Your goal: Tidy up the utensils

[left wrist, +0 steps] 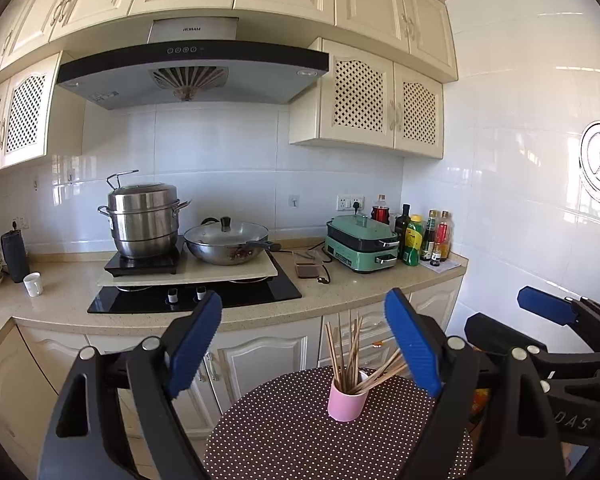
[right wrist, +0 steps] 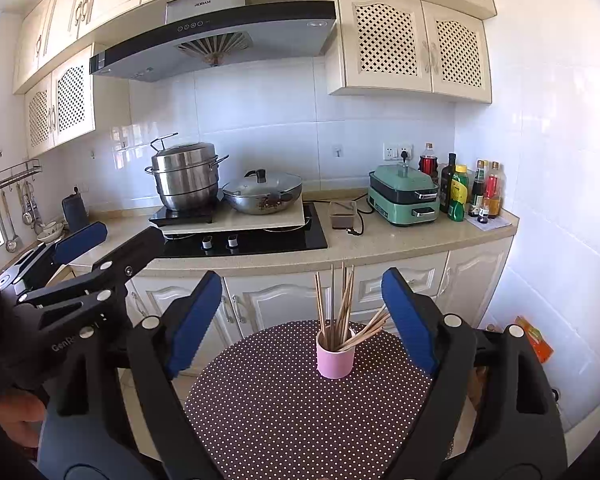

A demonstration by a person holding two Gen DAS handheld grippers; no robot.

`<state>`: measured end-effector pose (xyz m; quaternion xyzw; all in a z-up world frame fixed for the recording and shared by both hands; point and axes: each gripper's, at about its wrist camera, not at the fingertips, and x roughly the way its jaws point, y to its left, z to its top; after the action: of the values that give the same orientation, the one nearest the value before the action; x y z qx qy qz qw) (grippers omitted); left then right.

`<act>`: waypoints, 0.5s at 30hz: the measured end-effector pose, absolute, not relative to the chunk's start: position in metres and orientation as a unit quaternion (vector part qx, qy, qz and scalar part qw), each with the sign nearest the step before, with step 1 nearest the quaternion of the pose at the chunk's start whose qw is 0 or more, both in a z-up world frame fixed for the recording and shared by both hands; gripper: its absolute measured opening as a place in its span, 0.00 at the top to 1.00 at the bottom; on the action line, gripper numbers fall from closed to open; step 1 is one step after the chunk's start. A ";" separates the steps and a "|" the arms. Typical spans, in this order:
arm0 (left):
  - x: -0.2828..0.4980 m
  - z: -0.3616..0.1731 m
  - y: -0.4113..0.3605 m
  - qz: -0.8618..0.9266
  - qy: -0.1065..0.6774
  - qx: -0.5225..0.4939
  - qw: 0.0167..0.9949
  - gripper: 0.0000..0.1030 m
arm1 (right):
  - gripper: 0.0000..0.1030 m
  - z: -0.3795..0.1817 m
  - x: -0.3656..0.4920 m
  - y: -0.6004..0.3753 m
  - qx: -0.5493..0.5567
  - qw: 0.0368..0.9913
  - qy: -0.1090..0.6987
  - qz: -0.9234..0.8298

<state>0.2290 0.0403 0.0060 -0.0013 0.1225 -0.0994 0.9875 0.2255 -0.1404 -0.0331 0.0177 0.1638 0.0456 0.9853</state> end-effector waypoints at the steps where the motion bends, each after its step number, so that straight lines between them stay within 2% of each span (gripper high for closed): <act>1: 0.228 0.006 0.040 -0.099 0.119 0.002 0.988 0.20 | 0.20 -0.034 0.225 -0.140 0.017 0.985 0.163 0.045; 15: 0.221 0.007 0.035 -0.104 0.105 0.020 0.989 0.20 | 0.20 -0.036 0.218 -0.140 0.018 0.986 0.162 0.039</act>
<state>0.2212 0.0349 0.0071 0.0197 0.1053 -0.1040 0.9888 0.2183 -0.1402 -0.0356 0.0180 0.1620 0.0394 0.9858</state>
